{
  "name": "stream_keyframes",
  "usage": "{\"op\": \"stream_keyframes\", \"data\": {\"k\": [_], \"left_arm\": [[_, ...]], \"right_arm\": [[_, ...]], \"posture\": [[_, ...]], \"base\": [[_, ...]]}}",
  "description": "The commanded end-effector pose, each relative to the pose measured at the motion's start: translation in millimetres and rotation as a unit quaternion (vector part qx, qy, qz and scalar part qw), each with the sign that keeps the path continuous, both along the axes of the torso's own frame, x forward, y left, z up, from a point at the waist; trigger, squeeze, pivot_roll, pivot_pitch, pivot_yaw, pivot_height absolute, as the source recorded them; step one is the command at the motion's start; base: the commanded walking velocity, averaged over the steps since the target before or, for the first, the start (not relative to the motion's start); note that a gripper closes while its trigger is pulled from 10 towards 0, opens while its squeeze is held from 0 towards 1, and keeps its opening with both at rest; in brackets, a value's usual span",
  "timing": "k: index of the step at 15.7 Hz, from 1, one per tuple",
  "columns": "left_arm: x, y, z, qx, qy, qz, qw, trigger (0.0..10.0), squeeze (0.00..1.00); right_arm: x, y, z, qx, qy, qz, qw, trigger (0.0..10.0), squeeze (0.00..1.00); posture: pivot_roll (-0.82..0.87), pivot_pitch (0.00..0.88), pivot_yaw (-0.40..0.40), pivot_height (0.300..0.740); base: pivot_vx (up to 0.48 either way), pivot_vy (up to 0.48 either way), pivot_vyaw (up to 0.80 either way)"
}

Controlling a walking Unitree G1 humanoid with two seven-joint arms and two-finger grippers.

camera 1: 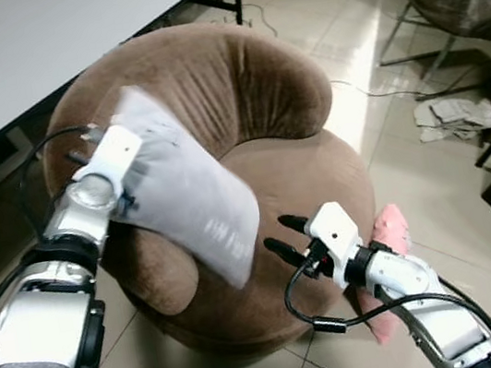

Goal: Move the pillow to the sofa from floor

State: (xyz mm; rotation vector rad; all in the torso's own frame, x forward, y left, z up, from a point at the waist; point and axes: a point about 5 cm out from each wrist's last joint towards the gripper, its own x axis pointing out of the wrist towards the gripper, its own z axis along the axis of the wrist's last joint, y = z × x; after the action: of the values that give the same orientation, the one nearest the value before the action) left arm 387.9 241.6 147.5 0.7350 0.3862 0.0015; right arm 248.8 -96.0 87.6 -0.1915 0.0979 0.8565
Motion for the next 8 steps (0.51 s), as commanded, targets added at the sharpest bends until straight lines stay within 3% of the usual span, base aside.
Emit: {"op": "stream_keyframes", "data": {"k": [1, 4, 8], "left_arm": [[-2.2, 5.8, -3, -0.007, 0.009, 0.016, 1.000, 10.0, 1.00], [1.2, 8.6, 9, -0.029, -0.049, 0.035, 0.998, 10.0, 1.00], [5.2, 22.9, 52, -0.004, -0.179, 0.046, 0.983, 10.0, 1.00]], "right_arm": [[0.0, -1.4, -3, -0.007, 0.011, 0.010, 1.000, 10.0, 0.00], [4.4, -4.6, -2, -0.009, 0.006, -0.001, 1.000, 10.0, 0.00], [6.5, -13.4, 2, 0.003, -0.003, -0.039, 0.999, 10.0, 0.00]], "posture": [[0.14, 0.073, -0.053, 0.740], [0.14, 0.066, -0.070, 0.740], [0.12, 0.042, -0.068, 0.740]], "base": [[0.000, 0.000, 0.00], [0.000, 0.000, 0.00], [0.000, 0.000, 0.00]]}}
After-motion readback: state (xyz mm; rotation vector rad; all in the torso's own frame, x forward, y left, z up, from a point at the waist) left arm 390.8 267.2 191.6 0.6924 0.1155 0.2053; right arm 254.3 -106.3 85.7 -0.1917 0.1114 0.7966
